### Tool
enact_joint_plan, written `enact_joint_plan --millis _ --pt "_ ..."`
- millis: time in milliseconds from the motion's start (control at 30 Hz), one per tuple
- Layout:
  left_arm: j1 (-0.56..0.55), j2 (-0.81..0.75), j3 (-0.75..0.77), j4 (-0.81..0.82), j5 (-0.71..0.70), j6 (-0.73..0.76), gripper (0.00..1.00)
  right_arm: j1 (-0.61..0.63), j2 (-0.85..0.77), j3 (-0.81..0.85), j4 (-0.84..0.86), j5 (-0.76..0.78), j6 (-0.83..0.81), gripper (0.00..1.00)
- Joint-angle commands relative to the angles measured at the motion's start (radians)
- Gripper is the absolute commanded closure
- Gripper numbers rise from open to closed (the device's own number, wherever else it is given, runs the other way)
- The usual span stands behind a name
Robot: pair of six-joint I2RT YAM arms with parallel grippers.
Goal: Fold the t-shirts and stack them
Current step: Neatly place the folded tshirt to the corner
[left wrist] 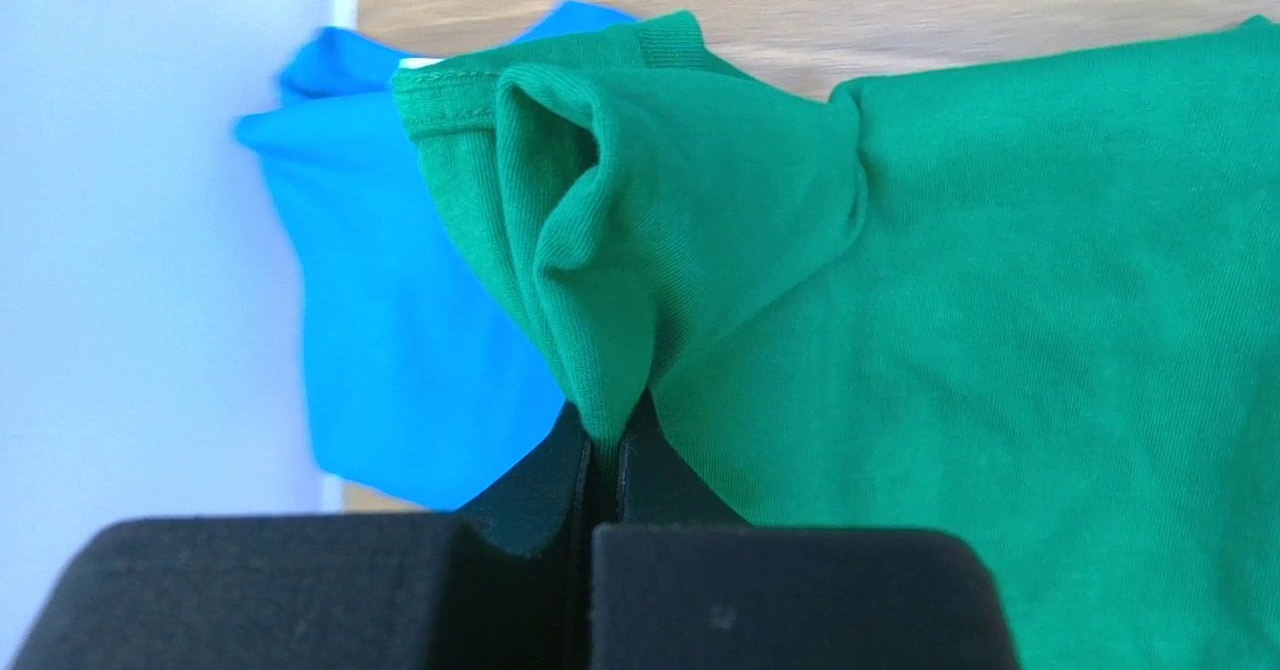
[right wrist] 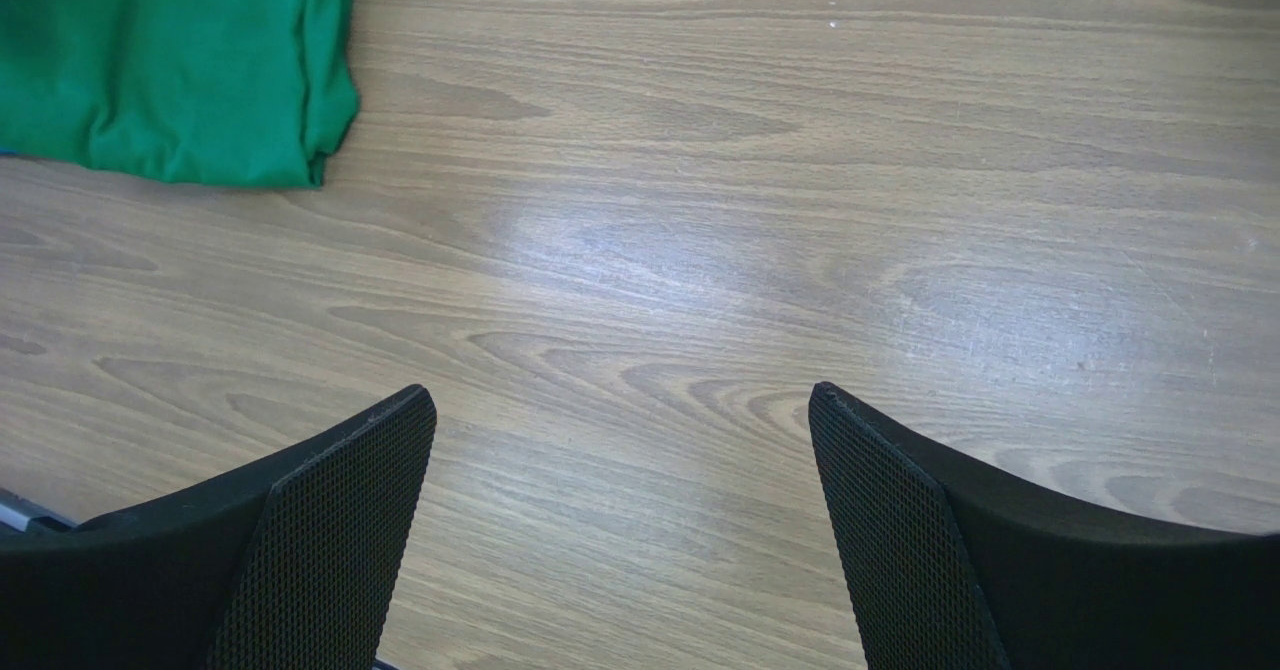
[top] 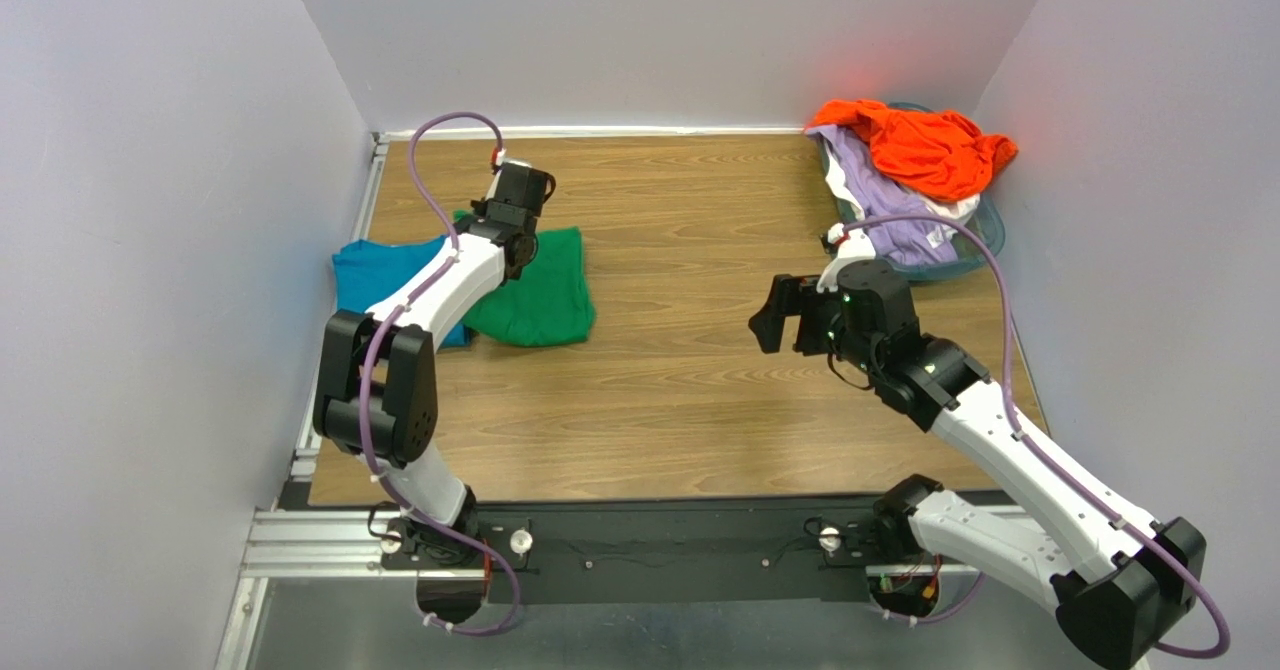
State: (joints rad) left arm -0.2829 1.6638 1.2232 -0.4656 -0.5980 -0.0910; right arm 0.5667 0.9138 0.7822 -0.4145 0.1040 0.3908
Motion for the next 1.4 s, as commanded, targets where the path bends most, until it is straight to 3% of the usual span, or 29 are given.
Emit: enact_joint_plan --millis 0,467,767,900,1367 --pt "0.019 -0.079 0.018 -0.030 -0.118 0.117 1.00 -0.001 -0.019 -0.018 -0.032 0.036 -0.007 0.00" --pt "0.050 -0.099 0.062 -0.091 -0.286 0.106 1.00 -0.002 -0.026 -0.015 -0.041 0.071 -0.004 0.00" --pt "0.050 -0.220 0.038 -0.061 -0.246 0.137 1.00 -0.002 -0.015 -0.012 -0.050 0.095 0.003 0.00" --pt "0.050 -0.285 0.006 -0.022 -0.165 0.174 1.00 -0.002 -0.010 -0.012 -0.055 0.115 0.008 0.00" --pt "0.050 -0.340 0.056 -0.042 -0.106 0.198 1.00 -0.002 -0.001 -0.011 -0.058 0.135 0.014 0.00"
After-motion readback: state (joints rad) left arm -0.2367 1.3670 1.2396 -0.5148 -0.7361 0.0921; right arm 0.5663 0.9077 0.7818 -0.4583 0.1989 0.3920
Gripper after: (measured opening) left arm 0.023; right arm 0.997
